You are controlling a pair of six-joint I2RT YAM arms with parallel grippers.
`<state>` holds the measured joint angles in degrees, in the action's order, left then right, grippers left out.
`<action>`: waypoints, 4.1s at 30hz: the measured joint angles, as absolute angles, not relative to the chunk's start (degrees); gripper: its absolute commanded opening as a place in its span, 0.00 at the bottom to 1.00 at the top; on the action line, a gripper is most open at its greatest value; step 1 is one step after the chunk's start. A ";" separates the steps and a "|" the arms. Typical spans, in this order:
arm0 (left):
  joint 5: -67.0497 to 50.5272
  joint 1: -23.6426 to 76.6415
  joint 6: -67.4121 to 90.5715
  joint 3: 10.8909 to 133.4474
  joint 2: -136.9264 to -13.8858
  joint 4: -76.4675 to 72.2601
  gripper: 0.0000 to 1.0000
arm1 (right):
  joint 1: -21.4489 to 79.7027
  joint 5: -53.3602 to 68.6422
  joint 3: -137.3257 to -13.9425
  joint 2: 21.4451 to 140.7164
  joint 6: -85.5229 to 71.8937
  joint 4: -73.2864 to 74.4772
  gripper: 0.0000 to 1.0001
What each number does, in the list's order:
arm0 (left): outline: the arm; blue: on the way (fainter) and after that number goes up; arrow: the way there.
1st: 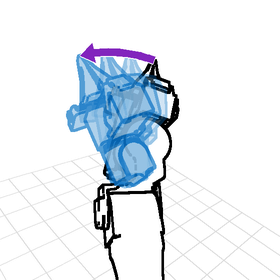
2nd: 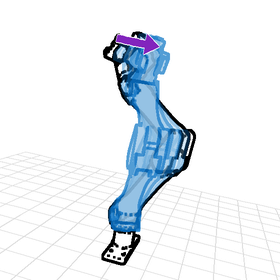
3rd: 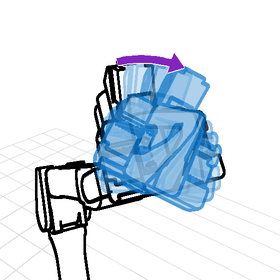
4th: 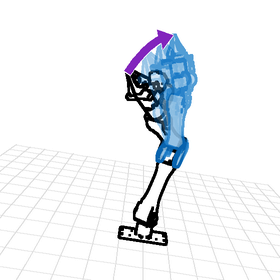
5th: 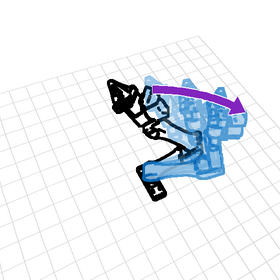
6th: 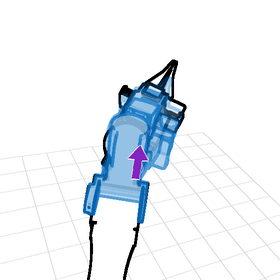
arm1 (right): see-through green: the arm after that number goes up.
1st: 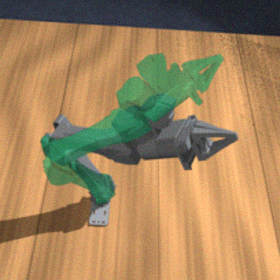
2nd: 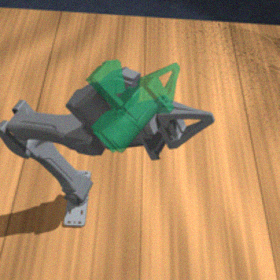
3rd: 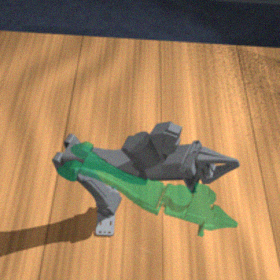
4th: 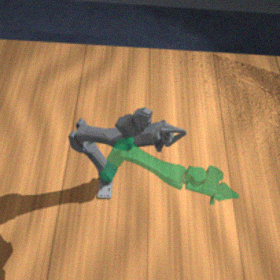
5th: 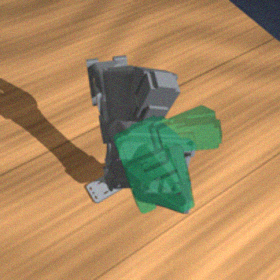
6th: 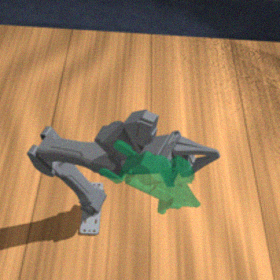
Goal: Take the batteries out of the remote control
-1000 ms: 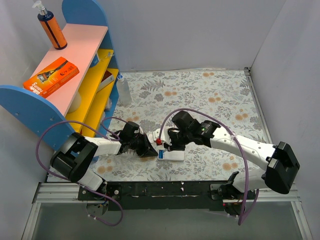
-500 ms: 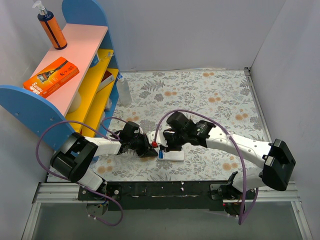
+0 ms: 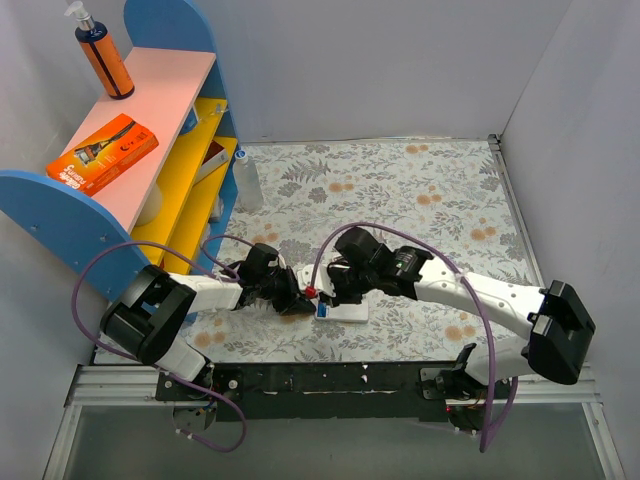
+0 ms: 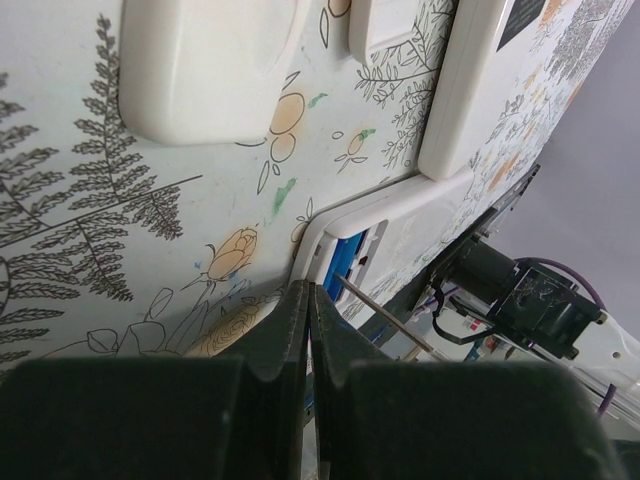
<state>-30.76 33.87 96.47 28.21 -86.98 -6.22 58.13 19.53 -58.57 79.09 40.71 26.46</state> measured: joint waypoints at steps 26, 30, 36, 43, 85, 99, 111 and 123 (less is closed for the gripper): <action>-30.39 33.54 97.45 28.10 -87.46 -6.35 0.00 | 54.87 21.47 -46.72 71.13 32.47 13.04 0.01; -30.37 33.54 97.54 28.10 -87.46 -6.31 0.00 | 55.61 22.15 -51.40 76.09 34.24 15.22 0.01; -30.35 33.54 97.58 28.10 -87.46 -6.31 0.00 | 55.96 23.05 -54.85 79.07 36.25 17.93 0.01; -30.33 33.54 97.58 27.88 -87.50 -6.57 0.00 | 55.90 22.94 -48.07 73.73 35.73 12.86 0.01; -30.20 33.71 98.91 28.80 -88.99 -7.05 0.00 | 49.93 22.24 -28.27 58.92 17.17 -6.42 0.01; -30.17 33.80 97.73 30.87 -90.43 -5.61 0.00 | 51.66 16.51 -24.56 56.75 7.31 -12.16 0.01; -29.89 33.82 97.54 31.33 -91.09 -6.28 0.00 | 57.10 6.04 -20.05 51.79 1.83 -14.44 0.01; -29.95 33.82 97.76 31.90 -91.81 -6.22 0.00 | 59.24 2.20 -15.94 47.68 -0.49 -16.47 0.01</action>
